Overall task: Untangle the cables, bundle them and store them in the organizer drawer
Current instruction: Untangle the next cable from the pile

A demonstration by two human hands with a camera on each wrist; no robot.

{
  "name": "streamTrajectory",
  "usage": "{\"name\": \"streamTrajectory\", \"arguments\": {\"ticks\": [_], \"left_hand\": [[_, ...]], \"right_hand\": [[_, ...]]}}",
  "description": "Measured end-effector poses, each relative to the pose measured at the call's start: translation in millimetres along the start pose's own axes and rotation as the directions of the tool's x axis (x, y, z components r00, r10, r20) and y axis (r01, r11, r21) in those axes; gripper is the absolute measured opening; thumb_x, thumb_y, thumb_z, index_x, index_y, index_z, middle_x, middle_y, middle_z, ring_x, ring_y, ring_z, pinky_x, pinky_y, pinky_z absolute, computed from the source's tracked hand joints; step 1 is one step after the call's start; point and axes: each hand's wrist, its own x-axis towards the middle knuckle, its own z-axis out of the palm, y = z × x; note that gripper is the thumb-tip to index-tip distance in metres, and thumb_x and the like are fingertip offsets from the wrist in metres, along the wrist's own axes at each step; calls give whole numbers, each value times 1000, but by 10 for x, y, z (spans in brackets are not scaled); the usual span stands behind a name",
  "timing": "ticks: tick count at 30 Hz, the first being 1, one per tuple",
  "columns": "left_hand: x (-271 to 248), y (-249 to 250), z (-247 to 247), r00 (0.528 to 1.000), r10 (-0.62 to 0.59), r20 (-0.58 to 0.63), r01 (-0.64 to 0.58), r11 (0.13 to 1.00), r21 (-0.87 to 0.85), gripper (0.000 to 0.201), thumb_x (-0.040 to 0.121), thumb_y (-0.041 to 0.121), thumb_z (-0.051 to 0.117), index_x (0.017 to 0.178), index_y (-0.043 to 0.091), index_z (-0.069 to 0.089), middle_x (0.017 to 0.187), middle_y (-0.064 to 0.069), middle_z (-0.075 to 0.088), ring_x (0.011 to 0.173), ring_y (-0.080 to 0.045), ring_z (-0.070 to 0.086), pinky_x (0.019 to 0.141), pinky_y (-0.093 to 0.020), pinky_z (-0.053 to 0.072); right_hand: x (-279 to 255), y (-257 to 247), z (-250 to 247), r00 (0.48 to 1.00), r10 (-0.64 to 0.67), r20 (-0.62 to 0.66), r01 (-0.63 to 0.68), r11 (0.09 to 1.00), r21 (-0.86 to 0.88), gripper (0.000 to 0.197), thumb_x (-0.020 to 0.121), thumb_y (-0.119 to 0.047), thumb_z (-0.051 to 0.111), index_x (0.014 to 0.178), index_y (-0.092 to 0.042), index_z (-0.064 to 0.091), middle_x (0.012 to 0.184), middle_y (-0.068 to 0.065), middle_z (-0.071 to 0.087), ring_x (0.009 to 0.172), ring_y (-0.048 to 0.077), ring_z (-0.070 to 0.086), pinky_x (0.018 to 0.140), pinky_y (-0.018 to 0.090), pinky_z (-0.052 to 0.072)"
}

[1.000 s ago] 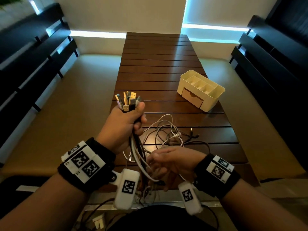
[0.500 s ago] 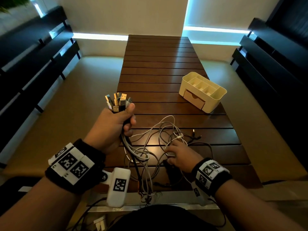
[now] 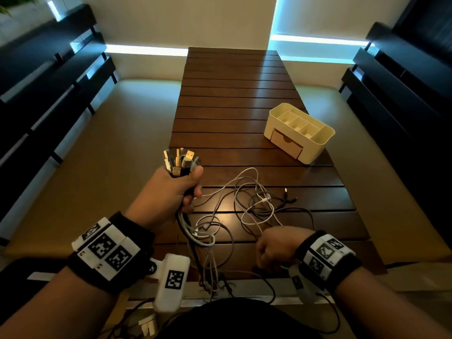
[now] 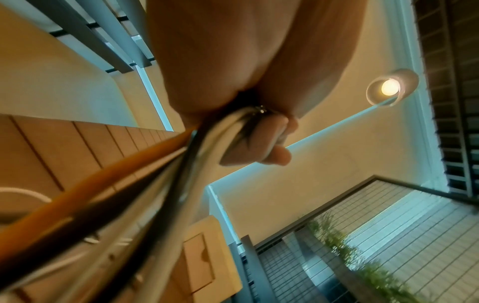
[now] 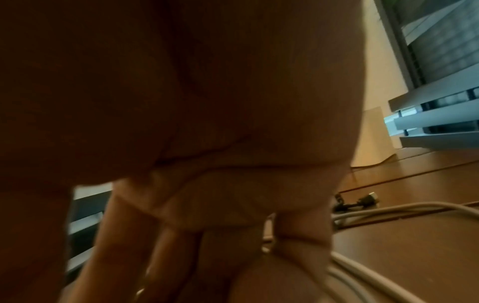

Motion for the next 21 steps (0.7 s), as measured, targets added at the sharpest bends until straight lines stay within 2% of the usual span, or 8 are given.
{"name": "streamTrajectory", "arguments": {"ticks": [3,6,8,10,13,15,18,21], "left_hand": [[-39,-160,-10,999,-39,0,39,992,117,15,98,19,55,94,5,55,61,-6,55,43,-12,37,42,-23,36],[-89,-286,-15,998,-56,-25,59,987,147,17,99,19,54,90,5,55,61,-7,54,42,-12,38,42,-23,37],[-108,-326,-21,998,-52,-26,55,990,127,16,99,21,55,91,7,55,60,-6,55,43,-13,39,43,-23,38],[-118,-333,-19,999,-42,-28,45,993,106,17,98,23,56,89,8,55,60,-4,55,43,-12,39,44,-24,38],[-105,-307,17,999,-34,-25,36,998,60,15,96,24,57,90,10,56,60,-4,56,43,-11,40,44,-24,38],[-87,-288,39,999,-35,-24,36,998,55,15,96,25,57,90,11,56,59,-4,56,44,-11,42,45,-25,40],[-59,-265,51,998,-48,-28,50,995,81,18,96,28,57,87,12,56,61,-3,58,46,-12,46,48,-29,44],[-28,-255,44,997,-54,-46,59,993,98,19,96,29,57,89,11,57,60,-2,60,48,-14,50,47,-26,46]], "right_hand": [[16,123,-54,971,9,-240,40,980,197,16,94,-34,61,108,-28,67,97,-10,67,85,2,61,71,23,47],[37,235,-113,821,87,-565,167,908,383,13,92,-30,66,105,-31,63,102,-10,63,90,3,60,76,22,50],[76,296,-103,746,142,-650,182,896,405,19,88,-31,71,105,-30,61,101,-10,61,92,4,59,74,20,49],[145,337,-54,766,180,-618,128,898,420,35,83,-38,76,112,-30,59,103,-13,58,94,4,57,75,22,48],[291,369,57,849,165,-503,48,922,384,55,76,-47,79,123,-32,56,111,-14,57,100,7,57,83,27,50],[364,365,109,852,102,-514,95,935,342,49,79,-45,77,123,-29,60,114,-13,59,103,7,59,90,32,52],[396,361,99,706,61,-706,262,903,340,18,87,-38,70,101,-27,69,106,-15,57,97,6,59,89,36,55],[400,461,5,526,189,-830,274,885,375,6,90,-34,66,85,-31,64,99,-15,53,91,5,58,85,35,55]]}}
